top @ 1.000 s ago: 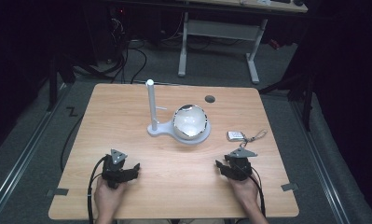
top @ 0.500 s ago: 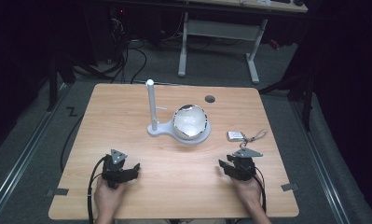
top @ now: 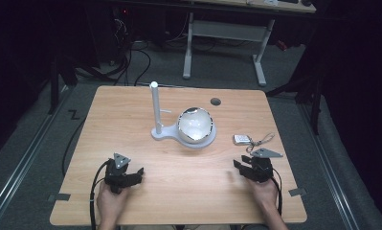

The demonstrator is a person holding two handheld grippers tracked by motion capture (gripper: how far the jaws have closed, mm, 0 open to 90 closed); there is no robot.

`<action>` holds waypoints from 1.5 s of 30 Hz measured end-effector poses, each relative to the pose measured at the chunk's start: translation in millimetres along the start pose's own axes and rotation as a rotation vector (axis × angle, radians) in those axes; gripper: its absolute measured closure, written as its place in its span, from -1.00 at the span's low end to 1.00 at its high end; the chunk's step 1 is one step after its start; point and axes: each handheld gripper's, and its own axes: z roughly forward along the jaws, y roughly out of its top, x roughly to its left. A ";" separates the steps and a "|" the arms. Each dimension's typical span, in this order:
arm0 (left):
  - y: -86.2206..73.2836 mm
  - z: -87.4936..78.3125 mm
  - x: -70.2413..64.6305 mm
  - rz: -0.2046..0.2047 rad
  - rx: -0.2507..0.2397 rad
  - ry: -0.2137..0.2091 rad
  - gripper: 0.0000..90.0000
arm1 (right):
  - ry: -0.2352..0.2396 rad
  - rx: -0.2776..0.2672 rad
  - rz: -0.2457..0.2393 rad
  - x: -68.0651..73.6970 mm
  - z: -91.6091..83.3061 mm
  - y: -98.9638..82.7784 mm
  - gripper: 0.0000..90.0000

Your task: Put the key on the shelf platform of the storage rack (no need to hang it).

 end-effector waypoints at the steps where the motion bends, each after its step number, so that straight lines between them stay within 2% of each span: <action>1: 0.0 0.0 0.0 0.000 0.000 0.000 -0.52 | -0.004 -0.005 0.024 -6.5 -0.7 0.5 0.24; 4: 0.0 0.0 -0.1 0.000 0.000 0.000 -0.52 | -0.003 -0.010 0.050 -13.9 -0.7 0.4 0.24; 11: 0.0 0.0 0.1 0.000 0.000 -0.001 -0.52 | -0.033 -0.029 0.094 -35.0 -2.0 8.7 0.27; 13: 0.0 -0.1 0.2 0.000 0.001 -0.001 -0.53 | -0.041 -0.027 0.096 -37.6 -1.5 9.9 0.29; 14: 0.0 -0.1 0.2 0.000 0.001 -0.002 -0.53 | -0.060 -0.029 0.103 -41.9 -0.9 12.5 0.30; 25: 0.0 0.0 0.4 -0.001 -0.001 -0.002 -0.53 | -0.091 -0.025 0.137 -65.8 3.2 27.9 0.39; 29: 0.0 -0.1 0.4 -0.001 0.000 -0.002 -0.53 | -0.085 -0.028 0.150 -70.2 4.9 32.4 0.44; 36: 0.0 -0.1 0.2 -0.001 0.000 -0.002 -0.52 | -0.111 0.007 0.148 -79.0 16.8 42.2 0.48; 45: 0.0 0.0 0.1 0.000 0.000 0.000 -0.52 | -0.108 0.037 0.168 -87.2 27.4 47.8 0.52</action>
